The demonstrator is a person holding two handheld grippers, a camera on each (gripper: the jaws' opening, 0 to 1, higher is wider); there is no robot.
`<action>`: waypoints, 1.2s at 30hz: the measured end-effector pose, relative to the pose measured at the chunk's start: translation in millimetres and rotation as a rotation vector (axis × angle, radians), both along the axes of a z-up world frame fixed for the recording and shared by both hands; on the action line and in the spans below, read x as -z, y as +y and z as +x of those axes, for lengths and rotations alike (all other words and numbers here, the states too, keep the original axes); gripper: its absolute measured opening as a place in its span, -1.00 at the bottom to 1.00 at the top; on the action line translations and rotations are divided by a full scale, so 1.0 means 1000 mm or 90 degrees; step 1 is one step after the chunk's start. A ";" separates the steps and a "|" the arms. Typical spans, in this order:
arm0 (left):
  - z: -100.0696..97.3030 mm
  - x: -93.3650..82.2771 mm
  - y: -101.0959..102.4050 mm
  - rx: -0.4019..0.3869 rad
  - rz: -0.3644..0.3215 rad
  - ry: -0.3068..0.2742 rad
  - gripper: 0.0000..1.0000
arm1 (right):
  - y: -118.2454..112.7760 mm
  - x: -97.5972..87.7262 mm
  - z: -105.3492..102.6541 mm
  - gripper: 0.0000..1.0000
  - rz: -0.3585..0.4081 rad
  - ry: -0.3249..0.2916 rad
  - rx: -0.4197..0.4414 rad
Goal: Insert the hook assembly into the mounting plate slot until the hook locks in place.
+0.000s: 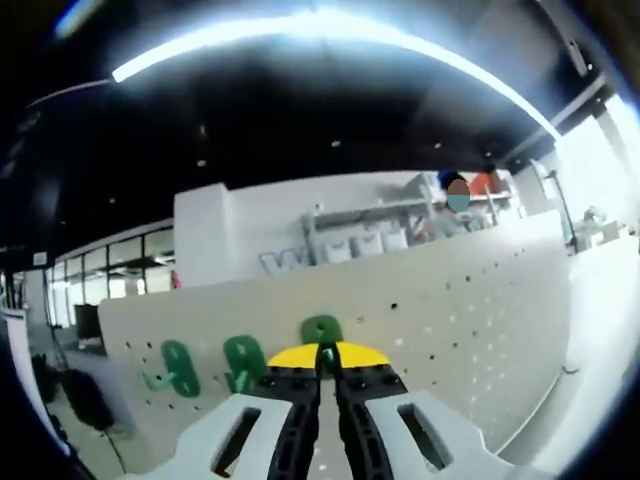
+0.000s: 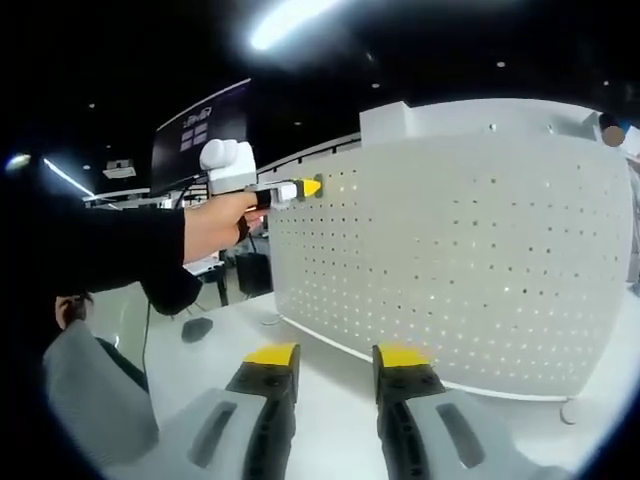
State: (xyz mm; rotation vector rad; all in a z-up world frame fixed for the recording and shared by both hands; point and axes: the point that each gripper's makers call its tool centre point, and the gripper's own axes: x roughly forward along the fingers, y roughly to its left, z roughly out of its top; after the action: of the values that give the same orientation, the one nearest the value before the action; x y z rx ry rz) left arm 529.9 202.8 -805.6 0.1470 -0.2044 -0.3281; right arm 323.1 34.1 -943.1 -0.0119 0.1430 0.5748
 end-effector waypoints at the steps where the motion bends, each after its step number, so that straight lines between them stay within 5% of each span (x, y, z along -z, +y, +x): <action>1: 0.000 0.001 0.000 0.000 0.000 0.002 -0.92 | 0.000 0.000 0.000 -0.45 0.000 0.000 -0.001; 31: -0.006 -0.001 0.002 0.000 -0.029 0.021 -0.97 | 0.005 0.002 -0.001 -0.47 -0.004 0.005 -0.014; 36: -0.005 -0.002 0.000 -0.020 0.012 -0.006 -0.97 | 0.006 0.002 -0.002 -0.47 -0.005 0.005 -0.016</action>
State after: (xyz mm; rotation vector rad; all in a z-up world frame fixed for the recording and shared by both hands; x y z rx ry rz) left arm 524.5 202.9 -804.1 0.1707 -0.2082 -0.2981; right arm 321.5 39.8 -945.3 -0.0193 0.1525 0.5997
